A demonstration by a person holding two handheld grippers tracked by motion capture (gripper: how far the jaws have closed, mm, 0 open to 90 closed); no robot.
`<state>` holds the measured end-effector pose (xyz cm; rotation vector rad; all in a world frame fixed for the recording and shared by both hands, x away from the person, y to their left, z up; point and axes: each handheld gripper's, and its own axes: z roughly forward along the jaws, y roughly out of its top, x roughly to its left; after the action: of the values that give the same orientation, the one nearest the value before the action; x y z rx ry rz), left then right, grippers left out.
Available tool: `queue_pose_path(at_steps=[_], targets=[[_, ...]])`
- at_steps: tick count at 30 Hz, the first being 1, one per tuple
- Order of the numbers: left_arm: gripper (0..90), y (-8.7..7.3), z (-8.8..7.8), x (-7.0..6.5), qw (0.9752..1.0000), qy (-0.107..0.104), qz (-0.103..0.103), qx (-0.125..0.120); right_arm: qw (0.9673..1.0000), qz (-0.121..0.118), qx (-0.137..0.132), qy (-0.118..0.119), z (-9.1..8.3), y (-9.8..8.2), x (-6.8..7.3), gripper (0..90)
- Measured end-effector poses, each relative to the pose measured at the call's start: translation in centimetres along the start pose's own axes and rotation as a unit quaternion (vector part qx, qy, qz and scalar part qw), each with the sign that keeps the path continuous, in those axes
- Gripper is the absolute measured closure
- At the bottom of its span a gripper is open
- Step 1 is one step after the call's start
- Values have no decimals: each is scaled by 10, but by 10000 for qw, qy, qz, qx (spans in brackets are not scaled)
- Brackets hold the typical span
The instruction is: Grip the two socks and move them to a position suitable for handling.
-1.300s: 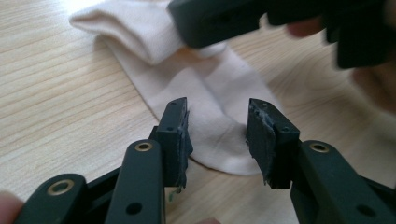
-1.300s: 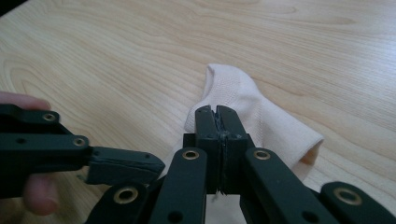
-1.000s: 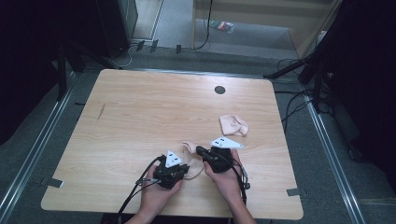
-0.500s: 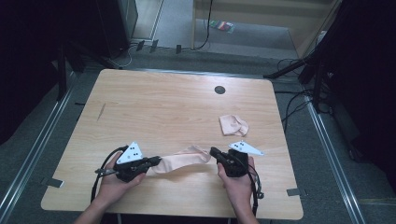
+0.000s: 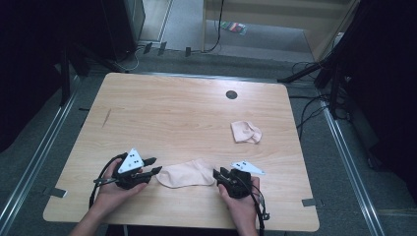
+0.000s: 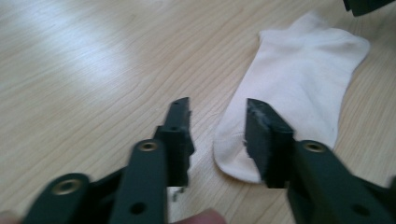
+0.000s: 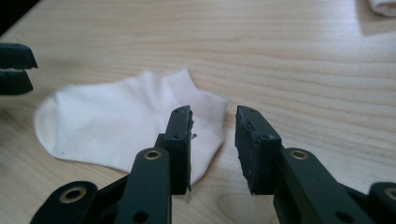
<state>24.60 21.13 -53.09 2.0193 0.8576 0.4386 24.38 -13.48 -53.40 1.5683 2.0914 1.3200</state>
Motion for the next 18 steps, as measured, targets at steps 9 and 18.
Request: queue_pose_path(at_steps=[9, 18], targets=[[564, -3, -3, -15, 9938, 116, -1048, 361, 9967, -754, -200, -220, 12, 12, 1, 584], [506, -7, 12, -31, 9905, 439, -1085, 727, 9936, -1032, 147, -430, 37, 5, 2, 594]])
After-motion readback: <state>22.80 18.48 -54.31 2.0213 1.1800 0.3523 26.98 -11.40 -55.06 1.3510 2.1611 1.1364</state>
